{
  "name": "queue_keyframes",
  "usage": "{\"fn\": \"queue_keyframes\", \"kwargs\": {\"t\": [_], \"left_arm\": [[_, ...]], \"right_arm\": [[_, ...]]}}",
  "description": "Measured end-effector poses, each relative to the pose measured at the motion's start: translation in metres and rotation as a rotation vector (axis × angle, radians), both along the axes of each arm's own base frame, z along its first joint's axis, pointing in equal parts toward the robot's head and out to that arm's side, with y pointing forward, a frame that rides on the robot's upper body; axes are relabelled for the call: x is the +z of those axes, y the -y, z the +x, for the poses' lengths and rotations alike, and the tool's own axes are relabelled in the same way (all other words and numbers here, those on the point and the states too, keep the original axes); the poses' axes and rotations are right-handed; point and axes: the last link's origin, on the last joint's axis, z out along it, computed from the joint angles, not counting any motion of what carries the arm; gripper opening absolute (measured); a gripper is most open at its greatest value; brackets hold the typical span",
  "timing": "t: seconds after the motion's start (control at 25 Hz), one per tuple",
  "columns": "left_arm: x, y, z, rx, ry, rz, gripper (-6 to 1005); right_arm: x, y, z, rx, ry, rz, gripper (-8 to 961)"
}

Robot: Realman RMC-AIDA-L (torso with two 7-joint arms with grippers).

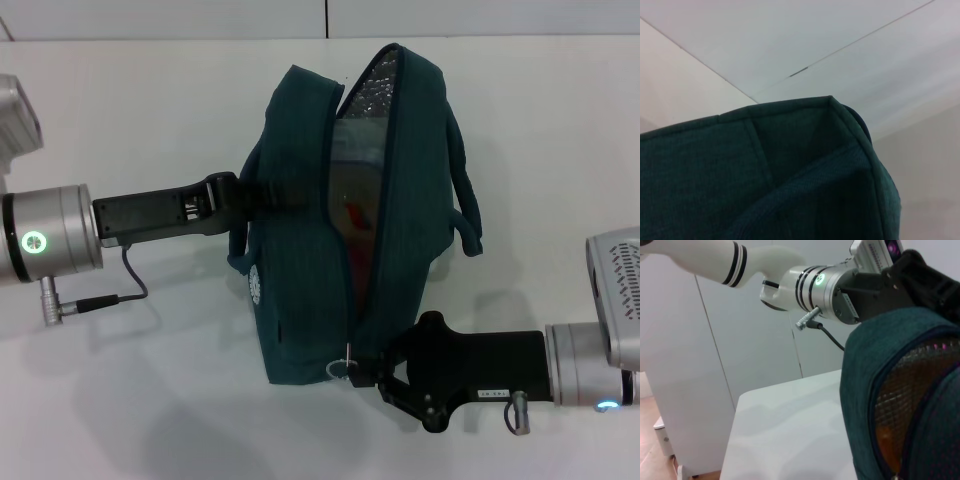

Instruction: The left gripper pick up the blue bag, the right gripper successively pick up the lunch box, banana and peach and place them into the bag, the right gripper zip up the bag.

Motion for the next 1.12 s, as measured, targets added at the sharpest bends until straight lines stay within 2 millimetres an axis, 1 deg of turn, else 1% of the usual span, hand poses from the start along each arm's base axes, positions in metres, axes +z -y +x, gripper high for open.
{"fn": "queue_keyframes", "kwargs": {"t": [0.04,0.32,0.64,0.8,1.0,1.12], "left_arm": [[0.000,0.000,0.000,0.000,0.000,0.000,33],[0.000,0.000,0.000,-0.002,0.001,-0.001,34],[-0.003,0.003,-0.001,-0.011,0.002,-0.001,42],[-0.005,0.005,-0.002,-0.026,0.002,0.007,47],[-0.008,0.007,-0.005,-0.040,0.004,0.036,203],[-0.004,0.007,-0.010,-0.031,0.016,0.089,255]], "right_arm": [[0.000,0.000,0.000,0.000,-0.001,0.003,14],[0.001,0.000,0.000,-0.003,-0.005,0.005,14],[0.019,0.004,0.009,-0.045,-0.076,0.023,15],[0.022,0.004,0.010,-0.047,-0.083,0.028,15],[0.022,0.006,0.010,-0.029,-0.074,0.012,15],[0.024,0.007,0.012,-0.023,-0.074,0.009,15]]}}
